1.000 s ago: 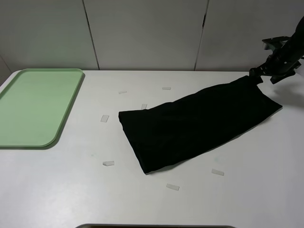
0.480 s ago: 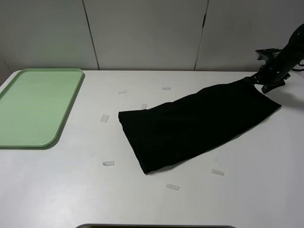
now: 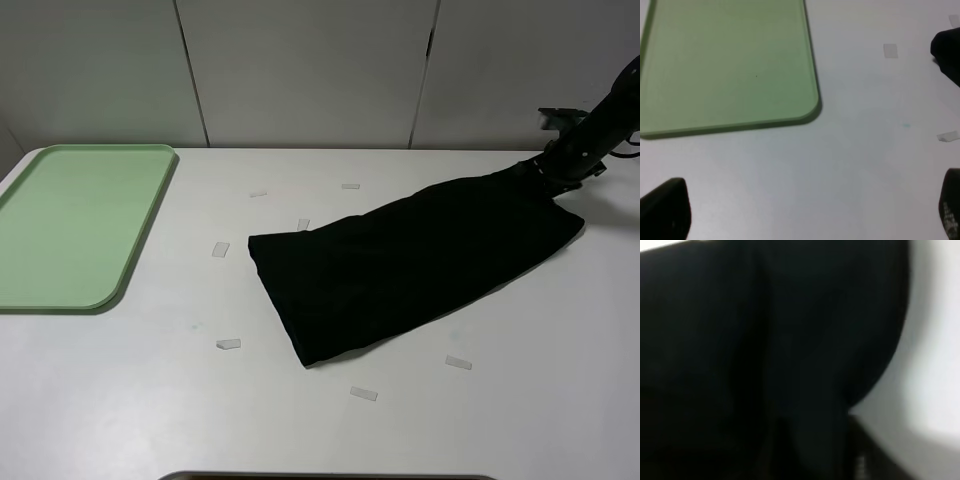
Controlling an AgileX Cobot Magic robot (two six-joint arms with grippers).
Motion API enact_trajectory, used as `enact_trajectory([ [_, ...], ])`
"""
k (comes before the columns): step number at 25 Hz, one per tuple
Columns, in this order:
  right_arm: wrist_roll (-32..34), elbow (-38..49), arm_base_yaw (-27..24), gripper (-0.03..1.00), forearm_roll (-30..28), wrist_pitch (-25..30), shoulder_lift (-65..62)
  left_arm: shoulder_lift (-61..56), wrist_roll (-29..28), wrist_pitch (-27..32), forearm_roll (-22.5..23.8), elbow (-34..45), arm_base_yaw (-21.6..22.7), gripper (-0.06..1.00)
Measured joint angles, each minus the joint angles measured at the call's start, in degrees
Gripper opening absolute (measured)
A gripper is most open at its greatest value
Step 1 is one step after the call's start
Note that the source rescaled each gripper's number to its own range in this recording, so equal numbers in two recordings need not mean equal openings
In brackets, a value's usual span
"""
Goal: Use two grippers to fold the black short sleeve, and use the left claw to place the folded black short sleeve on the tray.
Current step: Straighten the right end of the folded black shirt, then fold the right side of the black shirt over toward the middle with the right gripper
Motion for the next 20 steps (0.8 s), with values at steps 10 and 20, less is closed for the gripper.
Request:
enact_trajectory([
  [10, 1.2, 0.0, 0.2, 0.0, -3.3, 0.7, -0.9, 0.0, 0.0, 0.0, 0.0, 0.0, 0.0, 1.0],
  [20, 17.0, 0.2, 4.0, 0.0, -22.2, -1.2, -9.4, 0.0, 0.0, 0.0, 0.0, 0.0, 0.0, 1.0],
])
